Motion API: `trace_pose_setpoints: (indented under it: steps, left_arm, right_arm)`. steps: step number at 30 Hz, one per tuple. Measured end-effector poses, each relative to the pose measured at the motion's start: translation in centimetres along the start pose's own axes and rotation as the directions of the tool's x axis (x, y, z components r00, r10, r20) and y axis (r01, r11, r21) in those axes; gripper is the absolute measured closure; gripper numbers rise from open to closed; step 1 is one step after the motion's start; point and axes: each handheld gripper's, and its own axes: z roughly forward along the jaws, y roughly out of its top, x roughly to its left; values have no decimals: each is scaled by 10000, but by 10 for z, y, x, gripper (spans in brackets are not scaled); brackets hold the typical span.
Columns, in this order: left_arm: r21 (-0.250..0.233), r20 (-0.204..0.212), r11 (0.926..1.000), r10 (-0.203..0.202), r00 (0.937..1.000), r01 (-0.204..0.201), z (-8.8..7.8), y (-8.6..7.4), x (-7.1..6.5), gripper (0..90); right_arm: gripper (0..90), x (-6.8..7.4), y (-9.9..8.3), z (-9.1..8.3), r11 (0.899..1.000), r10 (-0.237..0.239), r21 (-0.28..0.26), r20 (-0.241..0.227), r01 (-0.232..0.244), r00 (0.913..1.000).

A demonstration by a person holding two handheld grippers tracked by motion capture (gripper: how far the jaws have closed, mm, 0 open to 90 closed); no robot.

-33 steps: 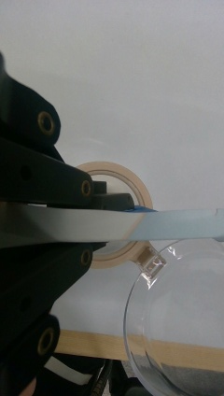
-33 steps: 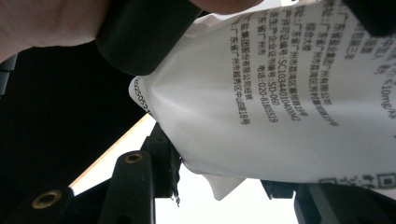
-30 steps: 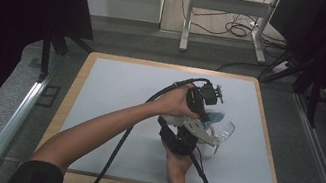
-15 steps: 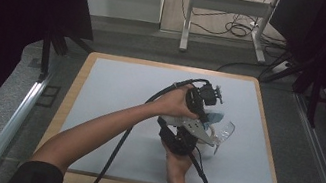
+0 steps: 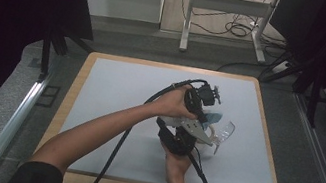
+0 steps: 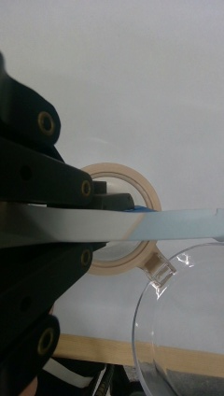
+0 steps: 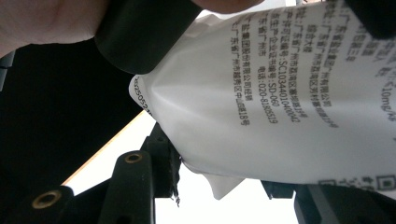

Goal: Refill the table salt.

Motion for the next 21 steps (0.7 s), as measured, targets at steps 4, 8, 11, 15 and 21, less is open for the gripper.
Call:
trace_pose_setpoints:
  steps: [4,8,11,15,21]
  left_arm:
    - [27,-9,10000,26,10000,-26,-1,0,0,900]
    - [18,-44,10000,87,10000,-87,-2,2,-1,900]
    - [34,-14,9999,117,9999,-116,-3,4,-2,900]
    - [73,-53,9997,223,9997,-222,-5,7,-3,900]
    - [97,-50,9998,169,9998,-168,-4,7,-1,900]
  right_arm:
    - [557,0,0,0,10000,49,-22,7,-49,10000]
    - [557,1,1,0,9998,125,-141,3,-125,9999]
    - [557,1,1,-1,9996,160,-222,32,-159,9999]
    - [558,2,4,-3,9990,285,-340,73,-283,9996]
    - [558,1,4,-1,9990,321,-320,55,-319,9995]
